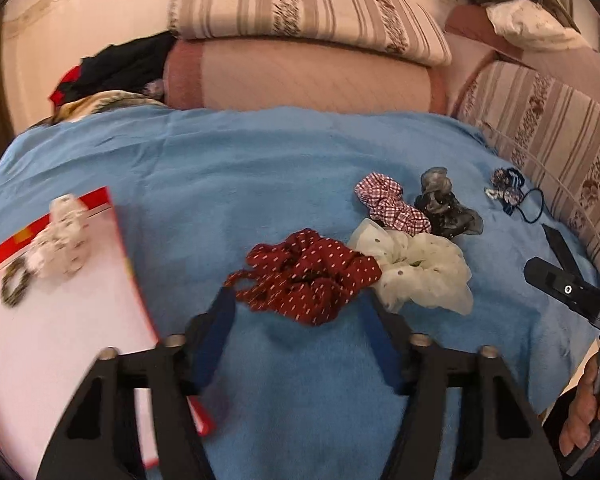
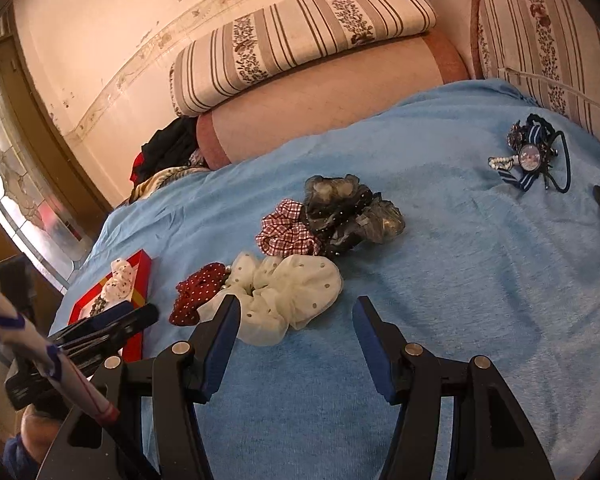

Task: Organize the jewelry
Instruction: 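Move both tools back toward the remaining scrunchies on the blanket, then grasp the red bead bracelet with the left gripper while the right grasps the cream mesh scrunchie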

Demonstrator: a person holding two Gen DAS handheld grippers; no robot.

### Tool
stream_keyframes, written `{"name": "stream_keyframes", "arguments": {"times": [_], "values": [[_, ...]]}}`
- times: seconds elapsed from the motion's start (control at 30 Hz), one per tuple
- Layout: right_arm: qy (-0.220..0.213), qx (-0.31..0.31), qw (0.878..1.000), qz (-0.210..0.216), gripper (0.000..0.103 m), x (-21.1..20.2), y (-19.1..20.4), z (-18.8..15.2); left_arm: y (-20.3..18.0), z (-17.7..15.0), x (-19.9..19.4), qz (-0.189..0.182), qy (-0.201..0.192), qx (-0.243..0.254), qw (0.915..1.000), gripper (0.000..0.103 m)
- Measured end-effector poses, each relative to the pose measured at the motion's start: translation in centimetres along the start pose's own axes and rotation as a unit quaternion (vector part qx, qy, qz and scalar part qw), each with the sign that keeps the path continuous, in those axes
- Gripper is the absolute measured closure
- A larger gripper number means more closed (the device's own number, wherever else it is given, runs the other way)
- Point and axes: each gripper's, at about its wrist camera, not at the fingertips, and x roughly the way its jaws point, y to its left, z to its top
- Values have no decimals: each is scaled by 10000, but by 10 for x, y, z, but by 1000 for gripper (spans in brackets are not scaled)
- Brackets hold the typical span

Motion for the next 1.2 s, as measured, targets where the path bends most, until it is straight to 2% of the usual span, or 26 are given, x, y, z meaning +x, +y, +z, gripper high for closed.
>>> {"name": "stream_keyframes", "arguments": {"times": [0.23, 0.33, 0.5, 0.67, 0.7, 0.77, 0.93, 1.1, 1.2], "values": [[75, 20, 9999, 136, 40, 7, 5, 2, 22, 0, 18, -67, 156, -272, 9995, 54], [117, -65, 9996, 261, 40, 9, 12, 1, 19, 2, 23, -9, 130, -194, 9997, 54], [164, -45, 9993, 332, 40, 12, 13, 1, 17, 3, 45, 113, 399, -147, 9990, 81], [249, 30, 9989, 407, 40, 17, 12, 2, 21, 0, 62, 302, 593, -119, 9977, 81], [253, 29, 9988, 420, 40, 17, 13, 2, 24, -1, 63, 283, 611, -201, 9975, 85], [256, 15, 9987, 431, 40, 18, 13, 2, 29, -1, 59, 165, 540, -353, 9978, 96], [265, 58, 9988, 413, 40, 19, 11, 3, 34, 5, 37, 2, 144, -434, 9990, 96], [279, 171, 9990, 314, 40, 21, 6, 4, 36, 12, 11, -266, -452, -513, 9973, 96], [324, 254, 9989, 203, 35, 24, 2, 3, 33, 15, 0, -366, -680, -510, 9957, 96]]}}
